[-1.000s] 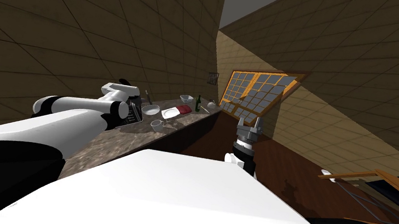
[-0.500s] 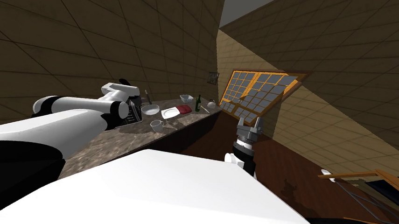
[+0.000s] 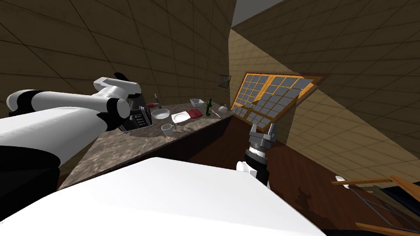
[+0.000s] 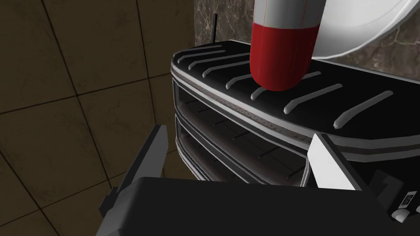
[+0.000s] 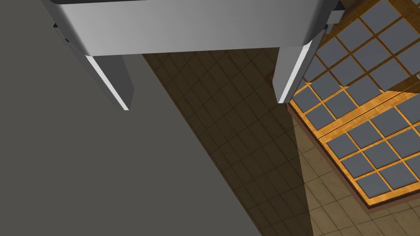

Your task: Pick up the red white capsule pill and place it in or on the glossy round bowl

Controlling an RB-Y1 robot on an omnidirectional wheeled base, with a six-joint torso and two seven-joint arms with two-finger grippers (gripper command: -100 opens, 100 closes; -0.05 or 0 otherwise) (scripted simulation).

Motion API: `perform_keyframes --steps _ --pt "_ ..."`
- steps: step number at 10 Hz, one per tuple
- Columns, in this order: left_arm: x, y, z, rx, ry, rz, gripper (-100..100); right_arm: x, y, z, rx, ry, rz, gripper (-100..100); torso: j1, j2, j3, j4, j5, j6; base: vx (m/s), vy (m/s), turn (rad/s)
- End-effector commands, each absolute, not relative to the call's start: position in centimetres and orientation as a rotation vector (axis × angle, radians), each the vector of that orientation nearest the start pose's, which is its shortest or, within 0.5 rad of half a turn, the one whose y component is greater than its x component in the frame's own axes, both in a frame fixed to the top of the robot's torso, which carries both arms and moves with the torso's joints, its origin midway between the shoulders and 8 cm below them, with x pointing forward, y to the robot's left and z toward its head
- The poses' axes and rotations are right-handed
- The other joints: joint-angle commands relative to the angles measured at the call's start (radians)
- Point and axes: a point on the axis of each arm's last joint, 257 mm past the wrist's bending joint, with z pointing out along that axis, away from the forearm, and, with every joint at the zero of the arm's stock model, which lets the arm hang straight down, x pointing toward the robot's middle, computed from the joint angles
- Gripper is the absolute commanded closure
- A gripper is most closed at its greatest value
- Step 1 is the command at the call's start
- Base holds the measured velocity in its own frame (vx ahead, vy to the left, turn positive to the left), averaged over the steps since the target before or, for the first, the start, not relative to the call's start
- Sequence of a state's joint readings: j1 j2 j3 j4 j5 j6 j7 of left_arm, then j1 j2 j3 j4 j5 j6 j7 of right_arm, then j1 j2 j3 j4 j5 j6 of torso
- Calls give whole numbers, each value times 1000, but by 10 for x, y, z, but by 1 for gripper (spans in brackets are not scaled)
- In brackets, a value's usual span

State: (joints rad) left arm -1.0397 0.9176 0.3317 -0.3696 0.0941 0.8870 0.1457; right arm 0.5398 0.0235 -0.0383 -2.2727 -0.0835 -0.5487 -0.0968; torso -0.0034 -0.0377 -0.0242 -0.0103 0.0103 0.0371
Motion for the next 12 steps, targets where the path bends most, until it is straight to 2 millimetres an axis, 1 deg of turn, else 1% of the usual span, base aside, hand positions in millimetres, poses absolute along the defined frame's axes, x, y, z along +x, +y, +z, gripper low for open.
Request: perform_keyframes --steps 1,2,3,4,5,6,7,8,12 --pt "541 695 -121 -2147 944 -342 -100 329 -308 18 748 501 1388 0 0 0 0 0 0 0 -67 -3 -2" --pt "546 699 -89 -2118 922 -371 -100 329 -308 18 748 501 1388 0 0 -1 -1 0 0 0 -75 -14 3" --pt "542 699 -97 -2136 925 -361 -100 328 -308 18 748 501 1388 0 -1 -1 -1 0 0 0 -68 -6 3" --pt "546 699 -89 -2118 922 -371 -100 328 -308 18 748 501 1388 0 -1 -2 -1 0 0 0 -31 2 1" --pt "546 699 -89 -2118 922 -371 -100 328 -308 18 748 501 1388 0 0 -4 -2 -1 0 0 -2 5 -1" --pt "545 703 -69 -2115 905 -385 -100 328 -308 18 748 501 1388 0 0 -6 -3 -1 0 0 -43 -10 0" --pt "546 701 -79 -2115 912 -380 -100 328 -308 18 748 501 1388 0 0 -4 -3 -1 0 0 -29 -6 2" --pt "545 702 -77 -2116 911 -380 0 328 -308 18 748 501 1388 0 0 -5 -3 -1 0 0 0 0 0" --pt "545 702 -78 -2116 911 -380 0 328 -308 18 748 501 1388 0 0 -7 -4 -2 0 0 0 0 0"
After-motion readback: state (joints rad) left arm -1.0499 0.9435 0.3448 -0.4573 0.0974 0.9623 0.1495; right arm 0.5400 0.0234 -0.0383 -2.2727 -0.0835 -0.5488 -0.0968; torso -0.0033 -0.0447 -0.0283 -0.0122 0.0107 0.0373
